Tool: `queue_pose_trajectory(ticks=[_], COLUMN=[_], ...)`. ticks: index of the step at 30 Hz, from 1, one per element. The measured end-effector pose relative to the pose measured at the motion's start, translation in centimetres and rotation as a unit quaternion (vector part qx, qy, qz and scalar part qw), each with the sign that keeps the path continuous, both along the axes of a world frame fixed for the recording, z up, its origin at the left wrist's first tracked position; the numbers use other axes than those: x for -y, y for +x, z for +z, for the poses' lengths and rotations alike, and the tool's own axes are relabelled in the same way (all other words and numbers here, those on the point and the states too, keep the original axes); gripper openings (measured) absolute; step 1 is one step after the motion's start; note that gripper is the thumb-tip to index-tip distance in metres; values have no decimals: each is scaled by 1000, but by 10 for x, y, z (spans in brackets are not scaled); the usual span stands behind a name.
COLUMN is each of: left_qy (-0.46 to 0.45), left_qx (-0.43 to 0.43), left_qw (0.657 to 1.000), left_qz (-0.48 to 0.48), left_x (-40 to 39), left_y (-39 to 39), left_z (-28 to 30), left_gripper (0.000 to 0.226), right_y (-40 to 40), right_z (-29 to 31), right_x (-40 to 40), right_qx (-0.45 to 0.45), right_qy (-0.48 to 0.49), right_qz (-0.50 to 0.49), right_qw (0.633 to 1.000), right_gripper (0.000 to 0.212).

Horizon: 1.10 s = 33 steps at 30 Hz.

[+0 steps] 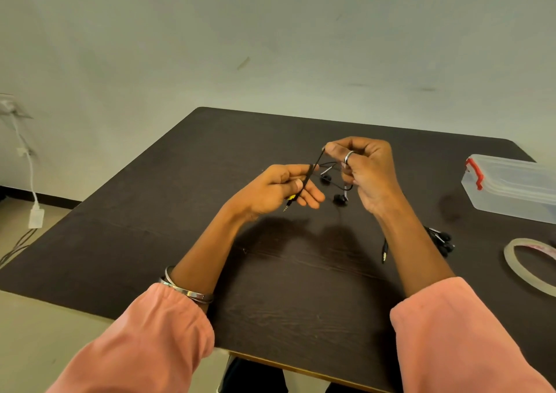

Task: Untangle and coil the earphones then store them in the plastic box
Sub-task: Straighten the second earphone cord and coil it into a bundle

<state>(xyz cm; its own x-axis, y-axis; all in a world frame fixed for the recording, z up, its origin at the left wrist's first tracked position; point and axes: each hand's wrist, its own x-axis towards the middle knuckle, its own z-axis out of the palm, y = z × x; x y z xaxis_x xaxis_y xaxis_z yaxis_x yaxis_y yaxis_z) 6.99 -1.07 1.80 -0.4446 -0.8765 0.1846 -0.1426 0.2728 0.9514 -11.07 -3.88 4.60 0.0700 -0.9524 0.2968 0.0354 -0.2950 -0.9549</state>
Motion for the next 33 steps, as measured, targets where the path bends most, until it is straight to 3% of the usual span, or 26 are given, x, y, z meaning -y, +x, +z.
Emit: queue_pose_trajectory(ticks=[4, 9, 13, 16, 21, 27, 30, 33], left_qy=[31, 100, 108, 105, 111, 132, 124, 97], left_qx=[-50, -191, -307, -370, -355, -348, -318, -251], left_qw=[998, 976, 946, 921, 908, 899, 909, 932], left_qz=[-22, -36, -13, 61, 193, 230, 240, 242], left_x=[0, -2, 1, 6, 12, 12, 13, 14], left_y=[-2, -4, -1, 8, 17, 12, 15, 15], left_z=[0, 1, 5, 7, 4, 4, 3, 0], left_gripper=[36, 34, 36, 36, 33, 22, 21, 16], right_y=[-3, -4, 8, 20, 38, 43, 41, 35], right_z=[-2, -14, -24, -25, -24, -22, -20, -14], right_x=[3, 12, 9, 1, -9, -17, -16, -17], right_qx=[-10, -40, -229, -403, -532, -627, -622, -537], right_qy=[-14, -27, -68, -114, -167, -220, -244, -245], right_qz=[-55, -88, -48, 51, 137, 139, 131, 121], right_qw=[998, 995, 970, 907, 818, 734, 732, 798], right_gripper=[6, 6, 17, 21, 15, 9, 8, 12])
